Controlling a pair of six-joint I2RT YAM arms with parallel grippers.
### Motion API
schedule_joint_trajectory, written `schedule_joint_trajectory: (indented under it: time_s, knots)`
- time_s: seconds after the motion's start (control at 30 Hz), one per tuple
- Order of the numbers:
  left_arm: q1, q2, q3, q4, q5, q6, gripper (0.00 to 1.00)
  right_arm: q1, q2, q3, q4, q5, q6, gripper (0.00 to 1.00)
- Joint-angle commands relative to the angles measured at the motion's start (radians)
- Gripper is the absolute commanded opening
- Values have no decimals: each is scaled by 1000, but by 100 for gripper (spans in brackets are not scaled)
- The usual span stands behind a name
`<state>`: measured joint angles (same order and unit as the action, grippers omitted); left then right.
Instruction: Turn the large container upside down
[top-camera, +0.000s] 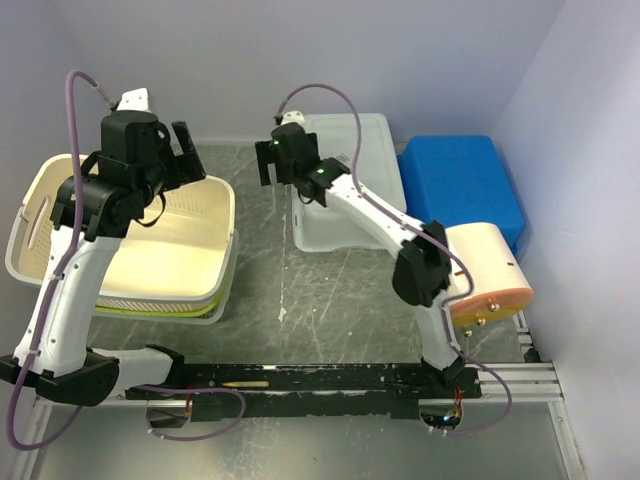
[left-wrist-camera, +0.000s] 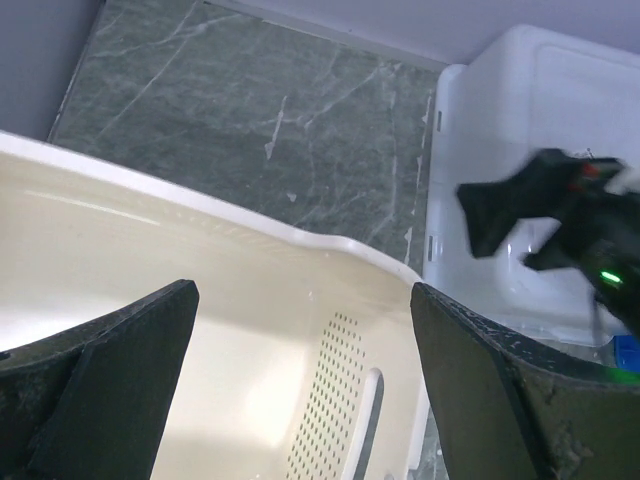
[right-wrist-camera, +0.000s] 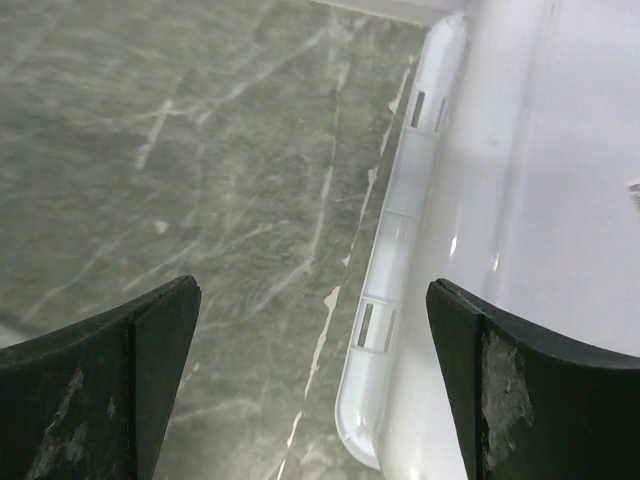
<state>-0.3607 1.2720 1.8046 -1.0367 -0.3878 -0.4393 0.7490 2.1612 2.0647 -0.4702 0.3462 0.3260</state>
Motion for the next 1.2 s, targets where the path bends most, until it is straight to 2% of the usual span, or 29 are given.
schedule_joint_trajectory:
  time_s: [0.0, 0.13, 0.27, 0.33, 0.6, 0.73, 0.8, 0.97, 1.0, 1.03, 1.07, 1.1, 1.17]
  knots:
    - [9, -43, 12, -70, -88, -79, 99, -3, -226, -164, 159, -45, -65, 98]
    - [9, -74, -21, -65, -99, -151, 97, -19, -377, -371, 206, -1, -104, 100]
    - [11, 35, 100, -203, -346, -171, 97, -57, -505, -516, 208, -41, -115, 100]
    - [18, 95, 168, -249, -393, -184, 98, -86, -565, -580, 203, -94, -101, 100]
    - [180, 142, 102, -174, -214, -224, 100, -208, -788, -806, 314, -279, 54, 100]
    - [252, 108, 15, -104, -172, -294, 97, -211, -793, -837, 335, -335, 90, 100]
    - [253, 96, -26, -33, -167, -331, 98, -211, -784, -839, 337, -355, 102, 100]
    - [256, 105, -60, 15, -168, -435, 97, -211, -751, -830, 332, -393, 119, 100]
    - [260, 101, -81, 27, -183, -458, 96, -211, -745, -829, 336, -397, 123, 100]
    - [262, 96, -112, 51, -195, -473, 90, -211, -740, -828, 338, -402, 129, 100]
    - [264, 89, -138, 79, -200, -474, 78, -211, -735, -826, 340, -401, 131, 100]
    - [268, 85, -158, 98, -205, -480, 71, -211, -729, -823, 339, -402, 131, 100]
    - [271, 85, -185, 118, -198, -485, 70, -211, -719, -815, 325, -392, 131, 100]
